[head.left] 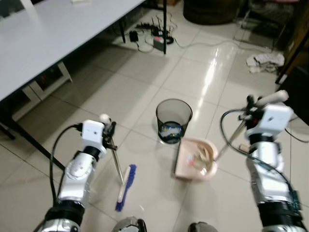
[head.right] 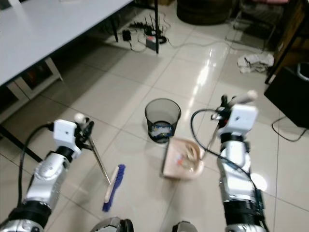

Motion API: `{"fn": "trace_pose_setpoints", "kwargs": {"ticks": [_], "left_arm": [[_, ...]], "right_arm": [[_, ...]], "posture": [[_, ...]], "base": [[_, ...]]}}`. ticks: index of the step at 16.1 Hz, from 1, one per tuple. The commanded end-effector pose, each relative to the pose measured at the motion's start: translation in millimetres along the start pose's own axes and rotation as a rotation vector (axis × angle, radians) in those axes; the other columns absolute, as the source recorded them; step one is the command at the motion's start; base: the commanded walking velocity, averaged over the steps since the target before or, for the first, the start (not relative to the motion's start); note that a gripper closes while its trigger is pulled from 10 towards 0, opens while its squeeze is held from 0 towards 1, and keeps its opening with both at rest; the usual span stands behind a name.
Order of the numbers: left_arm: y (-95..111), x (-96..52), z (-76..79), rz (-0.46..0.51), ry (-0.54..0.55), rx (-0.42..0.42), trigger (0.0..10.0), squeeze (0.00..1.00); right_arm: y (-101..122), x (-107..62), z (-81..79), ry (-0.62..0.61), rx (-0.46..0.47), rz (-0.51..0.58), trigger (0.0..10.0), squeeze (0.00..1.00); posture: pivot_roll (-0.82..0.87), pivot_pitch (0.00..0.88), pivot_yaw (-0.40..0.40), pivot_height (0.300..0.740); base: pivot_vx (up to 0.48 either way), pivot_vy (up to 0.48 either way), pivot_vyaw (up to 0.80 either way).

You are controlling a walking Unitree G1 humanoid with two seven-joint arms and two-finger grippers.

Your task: Sweep floor

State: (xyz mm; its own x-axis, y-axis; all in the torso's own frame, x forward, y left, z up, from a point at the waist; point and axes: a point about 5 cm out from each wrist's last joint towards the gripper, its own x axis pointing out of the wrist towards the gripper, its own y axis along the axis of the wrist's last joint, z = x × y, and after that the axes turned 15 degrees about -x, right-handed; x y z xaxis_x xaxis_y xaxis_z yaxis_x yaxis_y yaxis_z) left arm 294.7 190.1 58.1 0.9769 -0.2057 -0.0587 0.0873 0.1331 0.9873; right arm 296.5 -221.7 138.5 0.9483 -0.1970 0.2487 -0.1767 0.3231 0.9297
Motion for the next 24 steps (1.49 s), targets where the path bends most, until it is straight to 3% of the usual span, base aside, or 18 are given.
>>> {"fn": "trace_pose_setpoints", "kwargs": {"ticks": [1, 5, 9, 14, 18, 24], "left_arm": [[-3, -1.4, -0.8, -0.022, 0.010, 0.023, 10.0, 0.00], [-6, 3.9, 17.4, -0.025, -0.011, 0.041, 10.0, 0.00], [-3, 5.8, 23.4, -0.016, -0.039, 0.061, 10.0, 0.00], [0, 5.0, 24.5, 0.006, -0.024, 0.070, 10.0, 0.00], [2, 5.8, 24.8, 0.010, -0.017, 0.065, 10.0, 0.00], [2, 6.8, 26.1, 0.010, -0.007, 0.054, 10.0, 0.00]], "right_arm": [[5, 0.7, -0.5, 0.018, 0.024, -0.007, 10.0, 0.00], [49, 13.3, 16.0, 0.045, 0.096, -0.002, 10.0, 0.00], [83, 30.3, 30.6, 0.012, 0.207, 0.070, 10.0, 0.00], [117, 48.5, 47.5, -0.014, 0.213, 0.152, 10.0, 0.00], [123, 51.8, 46.1, -0.025, 0.283, 0.161, 10.0, 0.00], [120, 53.5, 48.7, -0.029, 0.291, 0.153, 10.0, 0.00]], "posture": [[-0.05, 0.000, 0.091, 0.740], [-0.05, 0.000, 0.081, 0.740], [-0.05, 0.000, 0.081, 0.740], [-0.04, 0.000, 0.073, 0.740], [-0.04, 0.000, 0.071, 0.740], [-0.04, 0.000, 0.066, 0.740]], "base": [[0.000, 0.000, 0.00], [0.000, 0.000, 0.00], [0.000, 0.000, 0.00], [0.178, 0.000, -0.20], [0.324, 0.000, -0.24], [0.325, 0.000, 0.00]]}}
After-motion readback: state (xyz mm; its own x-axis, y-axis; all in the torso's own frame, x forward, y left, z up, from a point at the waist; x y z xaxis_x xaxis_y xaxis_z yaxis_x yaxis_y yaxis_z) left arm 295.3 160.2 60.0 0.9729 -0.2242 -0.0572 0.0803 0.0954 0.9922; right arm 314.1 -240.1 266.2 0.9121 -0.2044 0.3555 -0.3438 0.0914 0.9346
